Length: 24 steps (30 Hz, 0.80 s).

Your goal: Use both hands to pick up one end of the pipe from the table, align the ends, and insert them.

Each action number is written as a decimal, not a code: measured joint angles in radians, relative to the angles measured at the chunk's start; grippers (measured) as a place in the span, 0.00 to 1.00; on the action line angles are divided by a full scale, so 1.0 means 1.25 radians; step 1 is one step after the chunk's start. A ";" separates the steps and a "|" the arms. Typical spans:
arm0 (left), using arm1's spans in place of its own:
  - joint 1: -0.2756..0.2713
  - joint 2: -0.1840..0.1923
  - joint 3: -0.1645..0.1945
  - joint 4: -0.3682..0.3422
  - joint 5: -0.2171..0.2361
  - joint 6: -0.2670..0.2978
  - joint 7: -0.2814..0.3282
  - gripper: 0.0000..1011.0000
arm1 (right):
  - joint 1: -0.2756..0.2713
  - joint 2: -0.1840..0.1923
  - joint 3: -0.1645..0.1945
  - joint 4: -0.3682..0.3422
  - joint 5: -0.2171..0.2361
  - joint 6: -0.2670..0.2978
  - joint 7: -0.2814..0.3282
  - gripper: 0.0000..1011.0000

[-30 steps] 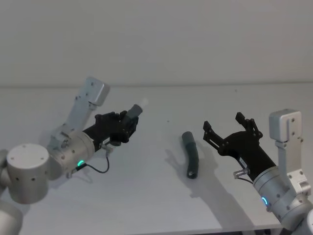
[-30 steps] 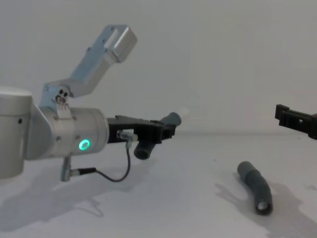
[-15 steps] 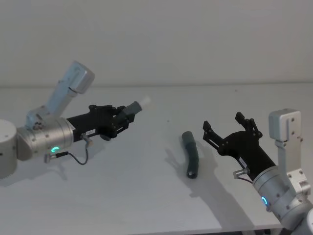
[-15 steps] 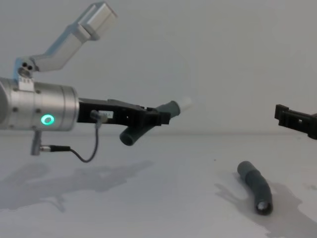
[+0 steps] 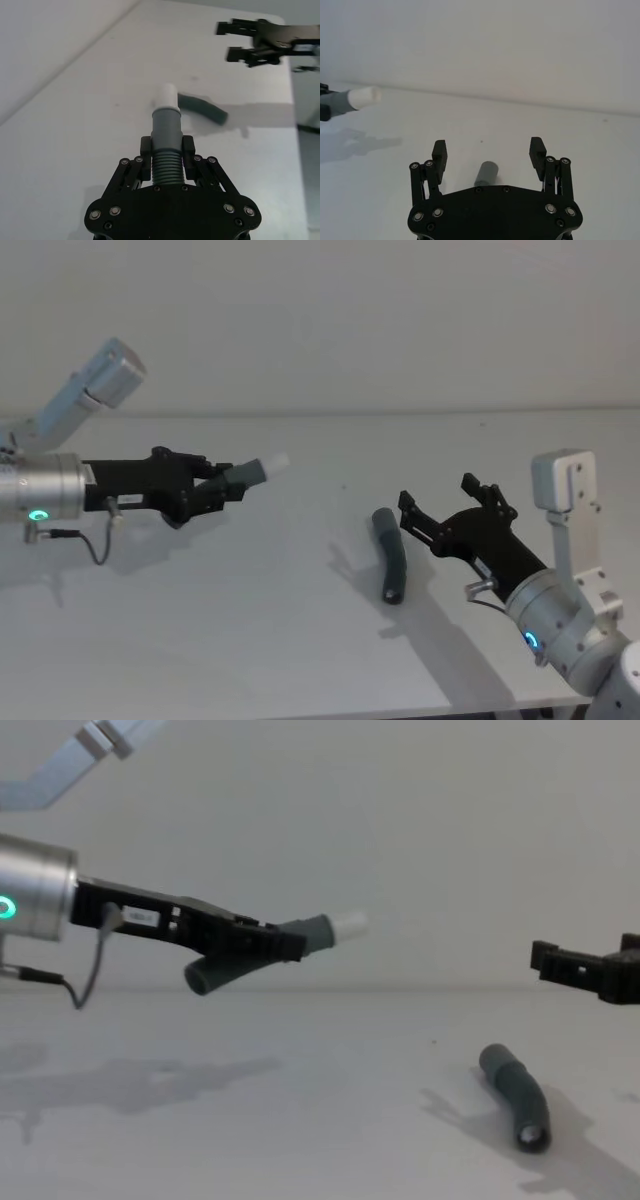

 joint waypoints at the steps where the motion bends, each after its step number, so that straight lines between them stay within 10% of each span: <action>1: -0.014 0.010 0.006 0.009 -0.003 0.003 -0.036 0.32 | 0.000 0.000 0.000 0.000 0.000 0.000 0.000 0.99; 10: -0.096 0.060 0.051 0.064 -0.009 0.017 -0.203 0.32 | 0.033 -0.004 -0.010 0.015 0.025 0.103 0.027 0.99; 24: -0.149 0.078 0.086 0.101 -0.017 0.031 -0.291 0.32 | 0.069 -0.009 -0.026 0.063 0.024 0.170 0.043 0.99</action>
